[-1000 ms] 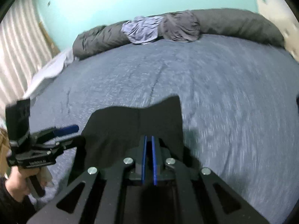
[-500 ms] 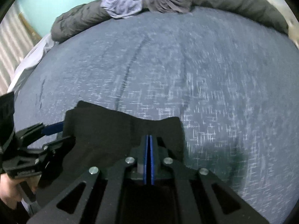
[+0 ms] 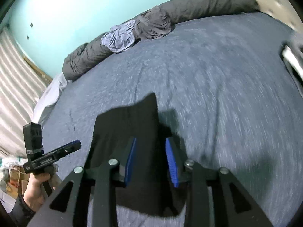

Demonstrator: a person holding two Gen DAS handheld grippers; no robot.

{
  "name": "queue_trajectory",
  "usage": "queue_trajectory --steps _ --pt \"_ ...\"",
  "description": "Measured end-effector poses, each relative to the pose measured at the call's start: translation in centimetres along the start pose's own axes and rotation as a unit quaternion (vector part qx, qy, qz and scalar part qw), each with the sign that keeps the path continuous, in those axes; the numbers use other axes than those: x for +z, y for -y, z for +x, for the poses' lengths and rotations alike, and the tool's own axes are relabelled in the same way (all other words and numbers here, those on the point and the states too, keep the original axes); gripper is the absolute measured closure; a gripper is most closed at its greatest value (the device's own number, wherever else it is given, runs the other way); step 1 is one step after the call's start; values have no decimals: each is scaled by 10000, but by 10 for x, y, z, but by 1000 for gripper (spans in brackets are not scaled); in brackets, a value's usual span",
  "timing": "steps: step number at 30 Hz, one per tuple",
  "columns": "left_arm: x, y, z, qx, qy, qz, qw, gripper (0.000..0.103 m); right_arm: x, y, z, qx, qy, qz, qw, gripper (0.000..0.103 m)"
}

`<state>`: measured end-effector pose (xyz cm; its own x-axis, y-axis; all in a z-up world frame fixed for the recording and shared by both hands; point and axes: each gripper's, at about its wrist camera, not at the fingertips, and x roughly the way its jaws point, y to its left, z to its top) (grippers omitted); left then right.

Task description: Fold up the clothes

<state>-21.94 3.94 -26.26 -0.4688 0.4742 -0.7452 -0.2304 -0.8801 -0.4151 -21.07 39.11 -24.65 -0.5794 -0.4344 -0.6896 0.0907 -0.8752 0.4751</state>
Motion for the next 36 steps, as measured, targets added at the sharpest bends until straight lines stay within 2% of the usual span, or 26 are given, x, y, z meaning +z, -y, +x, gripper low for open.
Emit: queue_trajectory --steps 3,6,9,16,17,18,19,21,23,26,32,36 --pt "-26 5 1 -121 -179 59 9997 38 -29 1 -6 101 -63 135 9998 72" --pt "-46 12 3 -125 -444 308 9985 38 -54 -5 -9 60 -250 -81 9996 70" --pt "-59 21 5 28 -584 714 9957 38 -69 -11 -3 -200 -538 -391 9976 68" --pt "-64 20 24 -16 -711 891 9935 38 -85 -26 20 -750 -1171 -1050 9847 68" --pt "-65 20 27 -34 -754 916 9929 44 -84 -28 24 -802 -1222 -1116 9829 69" --pt "-66 21 29 -65 -786 955 9923 56 -84 -30 27 -833 -1251 -1174 9816 70" --pt "-67 23 30 -102 -813 1000 9916 61 -83 -32 30 -887 -1279 -1265 9797 74" --pt "-69 28 31 -91 -831 1188 9894 81 -83 -35 32 -983 -1328 -1471 9752 92" --pt "-69 35 28 27 -772 1424 9868 87 -84 -38 32 -1085 -1344 -1679 9706 100" --pt "-66 35 25 33 -707 1398 9876 89 -80 -32 24 -1249 -1255 -1779 9680 102" --pt "-64 29 20 -38 -700 1268 9894 89 -84 -26 21 -1182 -1351 -1789 9674 102" --pt "-64 23 11 -8 -740 1141 9907 87 -80 -18 12 -1020 -1418 -1525 9727 102"
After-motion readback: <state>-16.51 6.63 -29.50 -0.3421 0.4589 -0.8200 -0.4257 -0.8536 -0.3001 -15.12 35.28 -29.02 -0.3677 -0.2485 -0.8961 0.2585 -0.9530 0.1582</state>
